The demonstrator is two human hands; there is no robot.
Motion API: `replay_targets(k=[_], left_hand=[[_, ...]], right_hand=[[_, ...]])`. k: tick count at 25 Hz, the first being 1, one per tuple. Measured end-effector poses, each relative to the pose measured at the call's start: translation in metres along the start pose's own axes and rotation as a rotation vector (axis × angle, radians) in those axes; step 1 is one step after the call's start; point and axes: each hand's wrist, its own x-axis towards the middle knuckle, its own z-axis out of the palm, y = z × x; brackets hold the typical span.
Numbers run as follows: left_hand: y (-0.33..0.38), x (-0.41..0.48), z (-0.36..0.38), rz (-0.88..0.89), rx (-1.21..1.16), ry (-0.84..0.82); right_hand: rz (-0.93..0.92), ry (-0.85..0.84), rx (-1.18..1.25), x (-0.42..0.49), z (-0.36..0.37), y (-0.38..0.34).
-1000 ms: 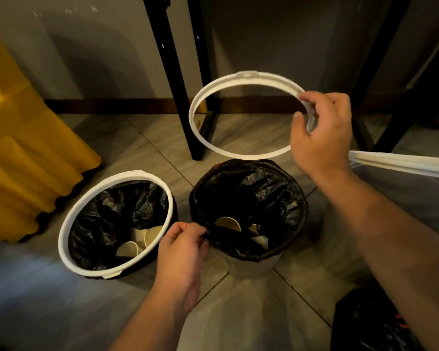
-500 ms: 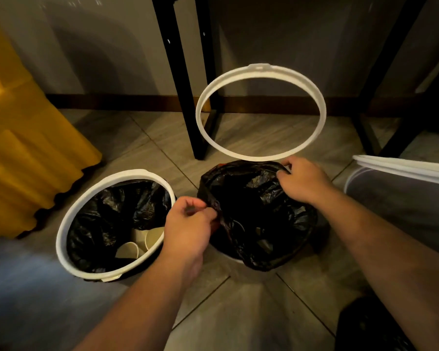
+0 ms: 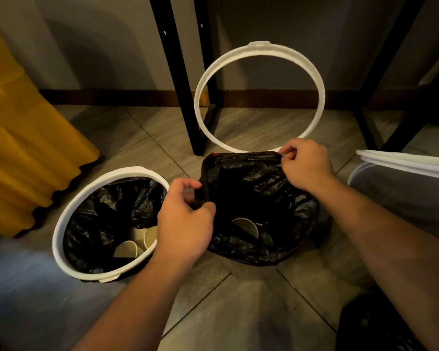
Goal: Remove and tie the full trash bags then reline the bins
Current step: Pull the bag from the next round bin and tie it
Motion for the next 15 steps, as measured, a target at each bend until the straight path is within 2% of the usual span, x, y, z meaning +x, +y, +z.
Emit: replay_targets(k=[3,7,9,12,13,15], left_hand=[[-0.003,-0.007,-0.005,-0.026,-0.027,-0.023],[-0.008,-0.011,-0.015,-0.032,0.093,0.066],[-0.01,-0.013,-0.021,0.008,0.239,0.064],[-0.009,-0.017,-0.024,0.086,0.417,0.056],[-0.007,-0.017,-0.023,0.098,0.446,0.051],[-0.001,-0.013,-0.016,0.088,0.432,0.035]], right_hand=[[0.018,0.021,0.109,-0.004,-0.01,0.002],[-0.192,0.114,0.06,-0.02,-0.029,-0.006],[-0.2,0.03,-0.056,-0.033,-0.038,-0.005],[-0.103,-0.221,-0.34,-0.057,-0.045,0.008],[-0.102,-0.239,-0.388,-0.063,-0.044,0.013],[-0.156,-0.179,-0.33,-0.071,-0.043,0.017]])
